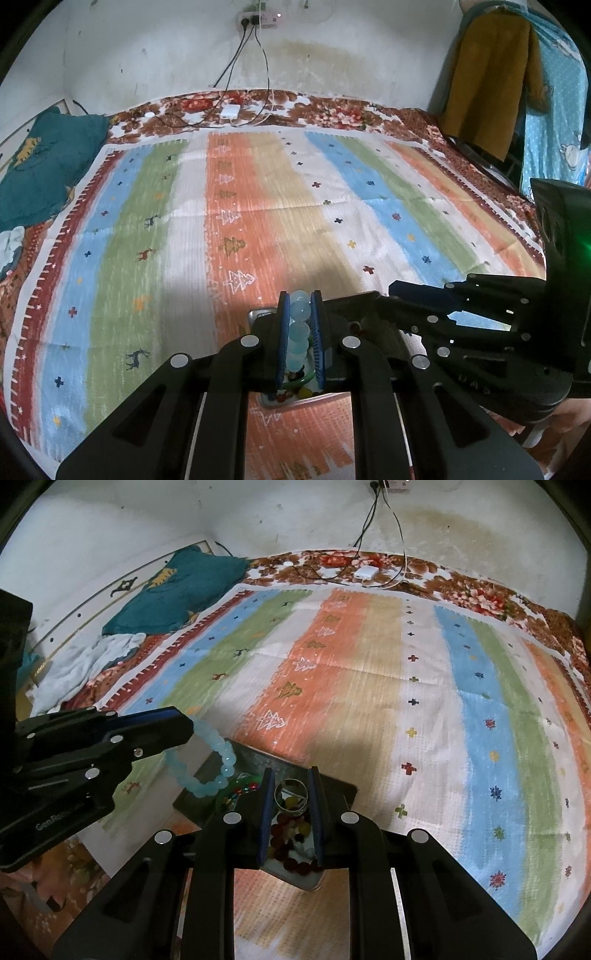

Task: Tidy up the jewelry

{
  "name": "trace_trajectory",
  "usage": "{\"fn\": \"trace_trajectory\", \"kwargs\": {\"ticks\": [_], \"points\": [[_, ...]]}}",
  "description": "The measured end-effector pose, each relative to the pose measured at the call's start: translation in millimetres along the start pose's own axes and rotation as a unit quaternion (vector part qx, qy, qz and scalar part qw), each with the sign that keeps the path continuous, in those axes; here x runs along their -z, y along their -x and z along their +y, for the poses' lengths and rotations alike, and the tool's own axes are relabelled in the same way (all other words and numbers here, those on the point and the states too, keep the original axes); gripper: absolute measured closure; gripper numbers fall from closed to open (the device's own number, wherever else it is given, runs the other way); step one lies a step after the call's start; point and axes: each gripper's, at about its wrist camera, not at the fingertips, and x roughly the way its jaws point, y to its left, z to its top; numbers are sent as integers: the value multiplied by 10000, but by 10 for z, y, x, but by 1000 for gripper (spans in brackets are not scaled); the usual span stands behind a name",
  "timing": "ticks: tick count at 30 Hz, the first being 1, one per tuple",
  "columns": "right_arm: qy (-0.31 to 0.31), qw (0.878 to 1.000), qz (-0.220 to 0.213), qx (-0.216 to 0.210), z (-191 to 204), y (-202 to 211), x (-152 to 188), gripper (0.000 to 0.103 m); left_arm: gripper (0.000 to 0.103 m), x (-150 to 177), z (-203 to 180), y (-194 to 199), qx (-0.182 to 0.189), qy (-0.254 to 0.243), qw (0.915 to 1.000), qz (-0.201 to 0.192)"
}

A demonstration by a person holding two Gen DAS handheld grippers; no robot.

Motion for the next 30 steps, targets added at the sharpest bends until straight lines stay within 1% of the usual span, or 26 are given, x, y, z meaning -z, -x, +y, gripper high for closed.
{"fn": "trace_trajectory", "kwargs": {"ticks": [1,2,3,4,5,7,12,14,15,17,21,22,27,30], "points": [[8,10000,34,-30,1,-21,2,84,92,1,13,-24,0,32,10000,50],[27,9999,86,-53,1,-36,10,79,90,1,30,-40,-7,85,9999,82],[42,9999,142,-55,0,-56,16,72,87,3,49,-50,-30,127,9999,87],[38,9999,136,-9,1,-58,23,62,78,-1,72,-57,-57,157,9998,94],[43,9999,125,1,0,-52,20,61,74,-6,92,-55,-77,161,9998,91],[52,9999,88,15,5,-28,12,60,72,-13,135,-42,-101,183,9997,80],[3,9999,-64,96,-30,51,-9,53,64,-18,227,-15,-111,254,9996,99],[-8,9999,-44,93,-43,57,8,51,56,-10,230,-12,-86,231,9996,126],[-22,9999,-42,92,-53,65,20,51,53,-2,221,-9,-82,208,9997,137],[-50,9999,-71,106,-70,89,31,44,48,18,199,-15,-67,163,9997,169],[-68,9997,-190,101,-96,162,48,35,46,76,156,-13,-35,27,9997,224],[-63,9997,-214,106,-100,173,48,31,46,83,154,-9,-45,12,9998,210],[-197,9993,-306,69,-159,232,76,24,36,150,118,17,-26,-97,9997,227],[-228,9991,-354,43,-162,258,102,19,27,179,131,42,-24,-69,9998,211]]}}
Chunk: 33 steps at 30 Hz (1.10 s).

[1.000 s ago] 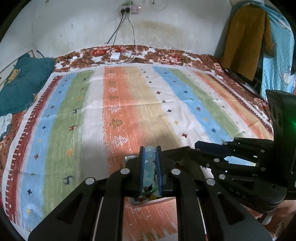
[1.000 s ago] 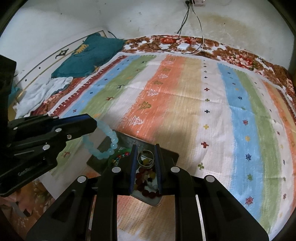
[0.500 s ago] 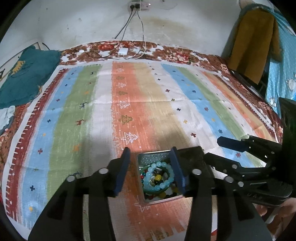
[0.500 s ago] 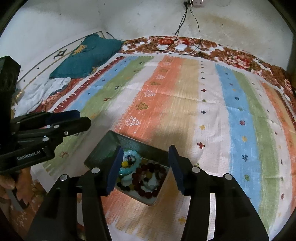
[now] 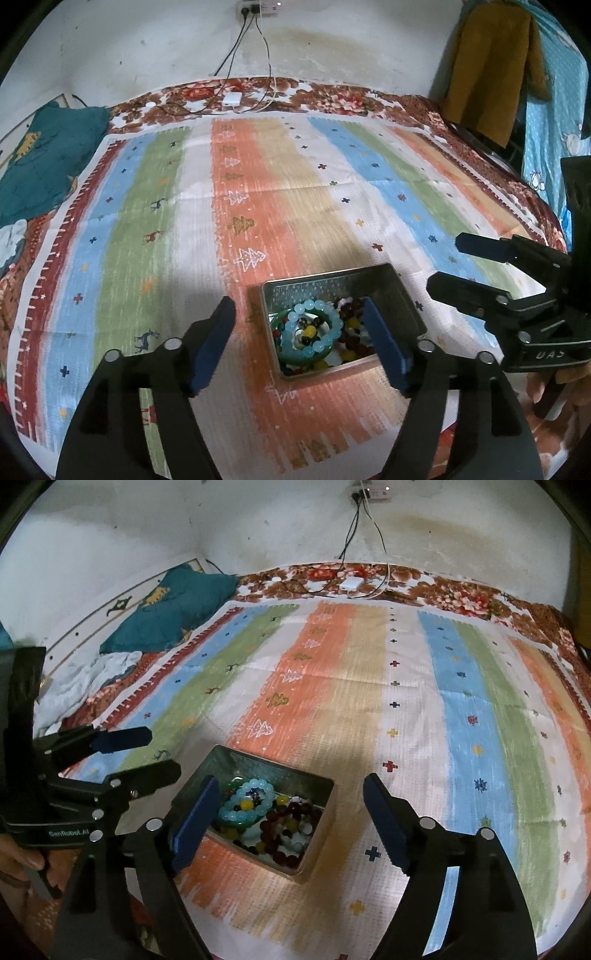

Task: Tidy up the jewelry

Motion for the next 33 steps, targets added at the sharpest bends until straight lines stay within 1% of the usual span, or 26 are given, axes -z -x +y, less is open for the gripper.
{"fn": "trace_trajectory", "kwargs": {"ticks": [1,5,8,10,16,20,25,33], "points": [[8,10000,-37,3,0,20,10,16,23,11,9,14,13,19,10000,-19],[-23,9999,-118,-23,-15,86,59,7,14,76,1,46,54,-11,10000,-55],[-37,9999,-142,-3,-24,135,109,5,8,121,-20,77,30,-46,9999,-116],[-38,9999,-162,0,-27,171,140,5,6,144,-29,111,20,-45,9998,-195],[-50,9996,-257,-42,-40,287,243,5,6,218,-23,177,73,34,9995,-304],[31,9996,-268,-40,-13,334,309,5,6,257,-97,167,15,-97,9994,-340],[21,9994,-329,-39,-22,401,377,5,6,297,-205,181,124,-302,9987,-400],[-20,9992,-390,-53,-24,451,420,5,6,360,-268,217,55,-412,9979,-494]]}}
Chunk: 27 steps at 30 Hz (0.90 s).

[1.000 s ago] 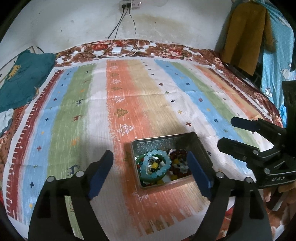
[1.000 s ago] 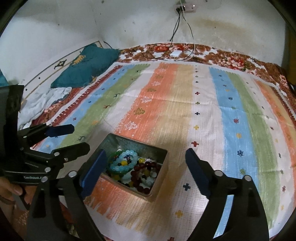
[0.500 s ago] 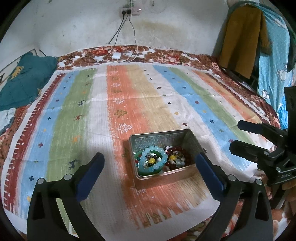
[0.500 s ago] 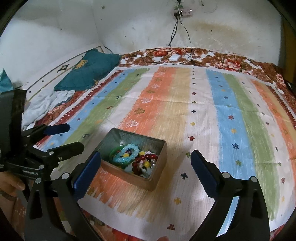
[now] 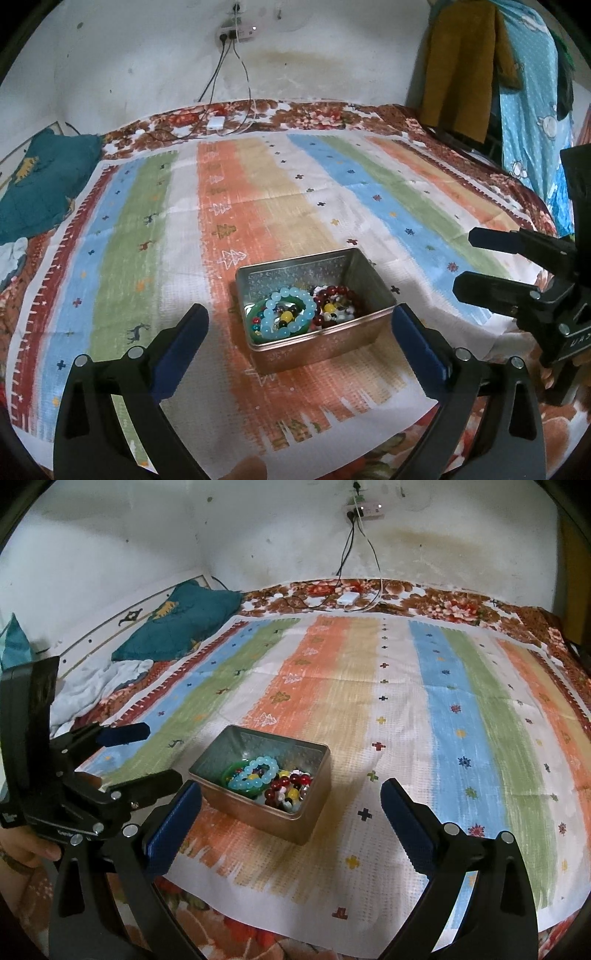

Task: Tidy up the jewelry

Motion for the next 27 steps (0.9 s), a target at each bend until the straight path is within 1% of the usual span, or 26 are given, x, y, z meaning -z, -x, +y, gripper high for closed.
{"fn": "trace_trajectory", "kwargs": {"ticks": [9,12,16,20,27], "points": [[24,10000,-47,-24,5,31,28,5,6,22,25,52,-57,80,9999,-119],[44,10000,-25,-1,9,19,34,5,6,12,51,66,-143,130,9997,-152],[68,10000,21,13,23,0,25,5,6,2,94,75,-144,237,9995,-166],[110,9999,59,36,38,-12,29,5,6,7,73,74,19,217,9997,-143],[127,9999,50,33,50,-17,34,5,6,23,42,78,122,137,9997,-148]]}}
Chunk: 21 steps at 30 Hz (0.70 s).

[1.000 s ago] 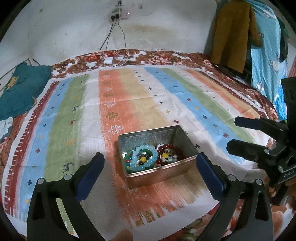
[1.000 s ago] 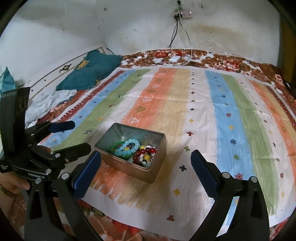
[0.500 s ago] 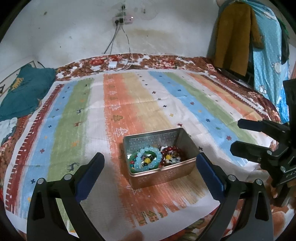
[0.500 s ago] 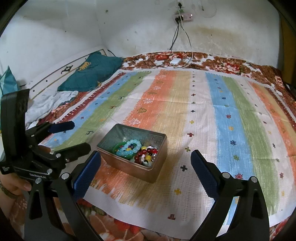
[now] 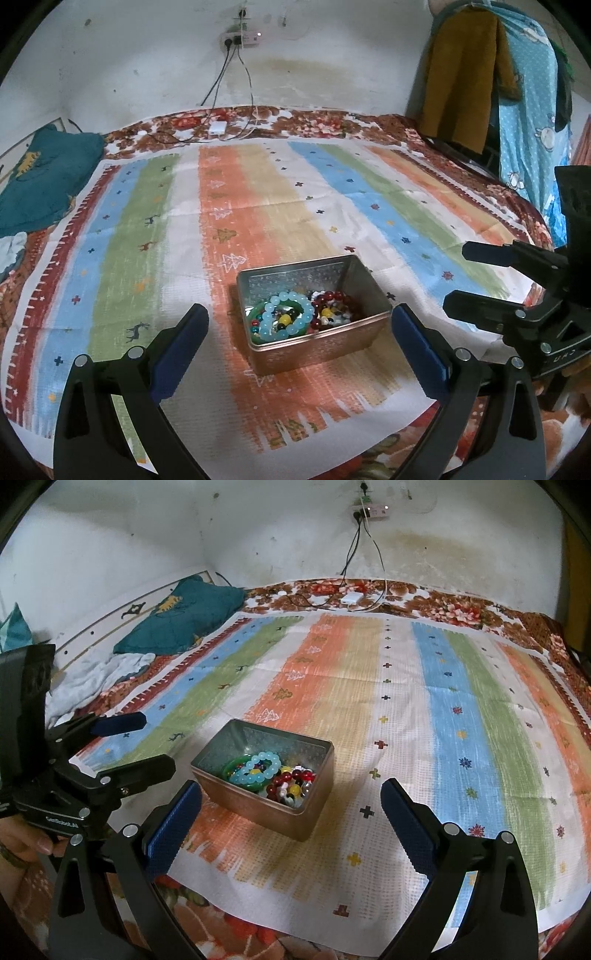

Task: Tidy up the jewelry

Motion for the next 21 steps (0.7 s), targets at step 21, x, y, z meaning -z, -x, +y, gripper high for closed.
{"fn": "trace_trajectory", "kwargs": {"ticks": [21], "points": [[-18,10000,88,-15,-21,-29,31,5,6,-41,33,16,89,171,9998,-3]]}}
